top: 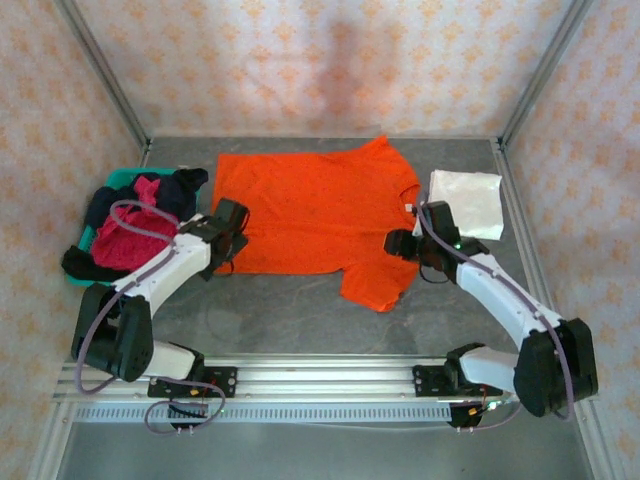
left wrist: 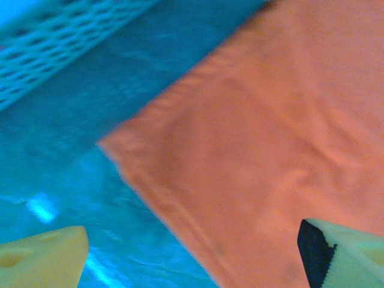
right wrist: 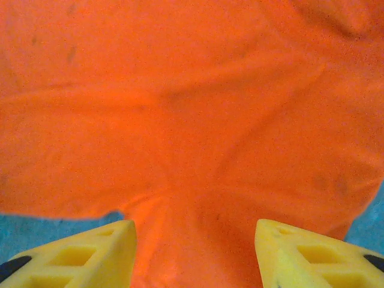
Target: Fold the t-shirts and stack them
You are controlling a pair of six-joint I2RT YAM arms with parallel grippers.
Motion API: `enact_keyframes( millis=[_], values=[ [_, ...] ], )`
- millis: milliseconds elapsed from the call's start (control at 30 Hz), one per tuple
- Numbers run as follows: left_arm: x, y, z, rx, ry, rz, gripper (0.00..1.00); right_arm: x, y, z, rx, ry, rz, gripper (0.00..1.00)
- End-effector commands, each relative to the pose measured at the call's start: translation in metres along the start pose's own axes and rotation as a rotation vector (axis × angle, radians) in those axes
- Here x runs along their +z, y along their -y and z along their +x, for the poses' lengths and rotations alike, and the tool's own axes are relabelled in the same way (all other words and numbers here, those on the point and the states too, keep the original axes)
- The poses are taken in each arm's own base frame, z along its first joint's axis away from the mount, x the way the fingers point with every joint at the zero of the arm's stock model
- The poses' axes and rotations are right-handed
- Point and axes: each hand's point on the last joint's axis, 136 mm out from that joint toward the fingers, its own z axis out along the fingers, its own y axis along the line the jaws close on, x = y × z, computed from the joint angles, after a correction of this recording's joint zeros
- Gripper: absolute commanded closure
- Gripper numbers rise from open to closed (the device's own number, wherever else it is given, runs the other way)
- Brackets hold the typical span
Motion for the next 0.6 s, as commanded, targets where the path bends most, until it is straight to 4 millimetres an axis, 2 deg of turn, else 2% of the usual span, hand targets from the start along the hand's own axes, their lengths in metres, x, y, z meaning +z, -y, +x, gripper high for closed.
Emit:
enact_keyframes(
  millis=[0, 67, 267, 567],
  values=[
    [0.009, -0.017, -0.013, -0.111, 0.064, -0.036, 0.19, -0.009, -0.004, 0.013, 0.016, -0.029, -0.013, 0.45],
    [0.015, -0.022, -0.016, -0.146, 0.077, -0.061, 0.27, -0.01, -0.004, 0.013, 0.01, -0.034, -0.012, 0.45],
    [0.034, -0.026, -0.021, -0.204, 0.088, -0.107, 0.41, -0.012, -0.007, 0.01, 0.01, -0.029, -0.016, 0.45],
    [0.058, -0.027, -0.01, -0.239, 0.051, -0.15, 0.45, -0.015, -0.004, 0.015, 0.013, -0.036, -0.009, 0.45]
  ],
)
